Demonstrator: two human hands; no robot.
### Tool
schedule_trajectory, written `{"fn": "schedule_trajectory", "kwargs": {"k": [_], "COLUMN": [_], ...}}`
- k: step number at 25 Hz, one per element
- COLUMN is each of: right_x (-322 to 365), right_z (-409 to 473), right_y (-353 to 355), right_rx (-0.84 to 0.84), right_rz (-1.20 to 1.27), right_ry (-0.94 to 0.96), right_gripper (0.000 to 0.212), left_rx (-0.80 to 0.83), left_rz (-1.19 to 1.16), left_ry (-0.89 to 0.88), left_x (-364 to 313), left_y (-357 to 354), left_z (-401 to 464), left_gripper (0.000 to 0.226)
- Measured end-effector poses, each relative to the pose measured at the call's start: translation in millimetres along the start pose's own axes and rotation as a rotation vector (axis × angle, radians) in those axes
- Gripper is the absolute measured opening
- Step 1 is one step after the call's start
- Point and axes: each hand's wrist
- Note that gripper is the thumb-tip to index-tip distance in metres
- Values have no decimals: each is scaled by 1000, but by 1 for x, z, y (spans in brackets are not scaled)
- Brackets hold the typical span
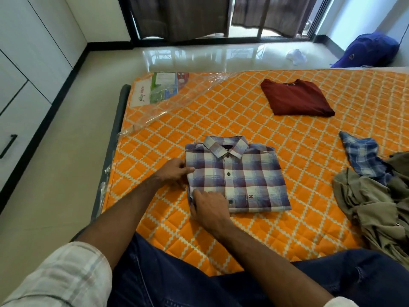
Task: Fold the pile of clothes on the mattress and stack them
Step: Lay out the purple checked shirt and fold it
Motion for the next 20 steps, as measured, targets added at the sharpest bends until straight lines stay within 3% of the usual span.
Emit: {"fn": "schedule_trajectory", "kwargs": {"k": [2,4,5,7,8,9,11,13,15,17,19,20], "right_x": [-2,-18,-29,-61,-78,-96,-133,-169,-196,-208,-217,-221], "right_z": [1,-3,-5,-5,-5,-4,-7,-21,-38,-41,-20,-7], "right_y": [6,17,21,20,21,21,19,18,25,31,40,48], "right_rx": [67,201,179,-83,-175,-176,-33,48,19,-122,-236,-223], "right_rz": [42,124,150,84,10,-48,-121,-174,-187,-37,455,756], "right_ry": [143,305,333,205,76,-37,-115,-129,-235,-432,-644,-713], "right_gripper": [21,20,19,36,52,67,85,92,90,84,71,63], "left_rx": [-78,-301,-468,-724,-671,-505,-195,-117,-146,-282,-430,-430], "left_rz": [42,162,247,498,617,730,946,1029,954,736,358,98], "left_ry": [36,73,40,-250,-417,-507,-461,-393,-317,-165,26,118], "left_x": [1,-2,-6,-11,-12,-12,2,21,30,21,13,6], "left_y": [-10,-20,-26,-46,-58,-68,-77,-73,-65,-61,-51,-45], "left_z": [2,3,1,1,2,3,9,13,15,13,24,28], "left_gripper": [29,25,27,48,61,72,82,89,96,111,124,126]}}
Point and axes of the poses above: each hand's wrist, its own z-axis towards the middle knuckle, its own y-axis out of the back of the hand, x = y × z
